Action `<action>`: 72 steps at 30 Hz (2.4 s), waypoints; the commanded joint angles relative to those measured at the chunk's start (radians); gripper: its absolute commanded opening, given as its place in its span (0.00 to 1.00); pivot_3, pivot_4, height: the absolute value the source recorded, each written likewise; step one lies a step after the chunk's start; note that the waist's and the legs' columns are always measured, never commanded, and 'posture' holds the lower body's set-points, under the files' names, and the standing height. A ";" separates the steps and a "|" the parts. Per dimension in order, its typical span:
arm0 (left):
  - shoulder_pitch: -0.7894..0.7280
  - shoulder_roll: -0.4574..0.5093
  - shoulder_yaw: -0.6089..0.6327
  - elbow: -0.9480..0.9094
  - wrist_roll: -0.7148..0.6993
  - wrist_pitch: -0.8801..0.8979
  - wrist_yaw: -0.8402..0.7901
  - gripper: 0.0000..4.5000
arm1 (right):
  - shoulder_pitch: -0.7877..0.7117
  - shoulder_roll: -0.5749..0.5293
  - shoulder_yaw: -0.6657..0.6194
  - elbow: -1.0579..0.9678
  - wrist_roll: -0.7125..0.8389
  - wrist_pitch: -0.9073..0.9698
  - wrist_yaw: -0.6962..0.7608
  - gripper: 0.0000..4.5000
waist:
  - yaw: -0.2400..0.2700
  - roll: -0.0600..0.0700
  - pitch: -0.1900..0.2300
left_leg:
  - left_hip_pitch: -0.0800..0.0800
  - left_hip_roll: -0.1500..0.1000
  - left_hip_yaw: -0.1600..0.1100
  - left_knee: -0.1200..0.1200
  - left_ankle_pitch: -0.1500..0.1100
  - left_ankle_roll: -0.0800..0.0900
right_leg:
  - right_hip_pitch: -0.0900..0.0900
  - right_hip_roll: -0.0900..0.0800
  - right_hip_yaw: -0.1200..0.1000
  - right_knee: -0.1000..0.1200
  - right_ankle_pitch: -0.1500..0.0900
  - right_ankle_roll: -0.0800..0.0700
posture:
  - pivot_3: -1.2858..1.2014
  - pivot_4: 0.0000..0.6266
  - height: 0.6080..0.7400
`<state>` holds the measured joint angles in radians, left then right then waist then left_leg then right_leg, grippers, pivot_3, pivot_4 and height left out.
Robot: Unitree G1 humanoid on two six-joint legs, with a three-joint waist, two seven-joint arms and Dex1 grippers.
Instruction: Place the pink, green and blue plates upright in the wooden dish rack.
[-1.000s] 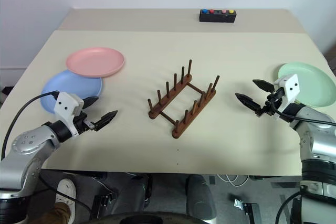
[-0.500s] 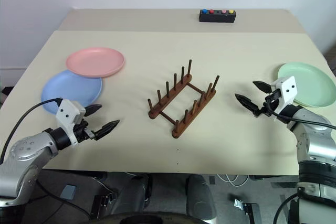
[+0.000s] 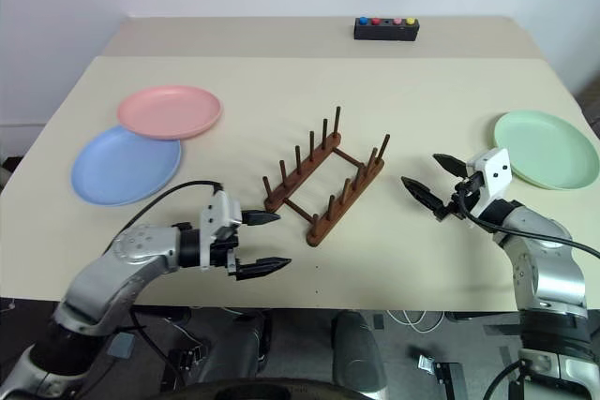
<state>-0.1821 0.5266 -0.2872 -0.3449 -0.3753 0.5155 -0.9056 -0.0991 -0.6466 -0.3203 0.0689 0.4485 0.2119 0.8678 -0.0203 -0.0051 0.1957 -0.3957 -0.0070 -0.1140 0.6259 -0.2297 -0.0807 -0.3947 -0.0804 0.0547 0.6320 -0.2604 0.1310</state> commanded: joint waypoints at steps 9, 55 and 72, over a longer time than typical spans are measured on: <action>-0.128 -0.138 -0.131 0.159 0.174 -0.067 0.088 1.00 | 0.044 -0.004 -0.049 -0.124 0.041 0.027 -0.040 0.99 | 0.004 0.000 0.000 | 0.000 0.000 0.000 0.001 0.000 0.000 | 0.001 0.000 0.000 -0.001 0.000 0.000 | 0.52 0.24 0.96; -0.281 -0.042 0.002 0.498 0.187 -0.375 -0.242 0.70 | 0.065 0.018 -0.025 -0.191 0.043 0.018 -0.113 1.00 | 0.004 0.000 0.000 | 0.001 0.000 0.000 0.001 0.000 0.000 | 0.002 0.000 0.000 -0.001 0.000 0.001 | 0.52 0.24 0.96; -0.146 -0.128 0.035 0.364 0.231 -0.325 0.030 0.46 | 0.034 0.032 0.009 -0.195 0.036 0.032 -0.127 1.00 | 0.005 0.000 0.000 | 0.002 0.000 0.000 0.001 0.000 0.000 | 0.003 0.000 0.000 -0.001 0.000 0.002 | 0.52 0.24 0.96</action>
<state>-0.3279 0.3922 -0.2692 0.0437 -0.1388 0.1909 -0.8789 -0.0503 -0.6137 -0.3014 -0.0831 0.4765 0.2479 0.7416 -0.0151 -0.0054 0.1959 -0.3941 -0.0071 -0.1143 0.6269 -0.2300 -0.0803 -0.3916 -0.0808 0.0546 0.6311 -0.2605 0.1324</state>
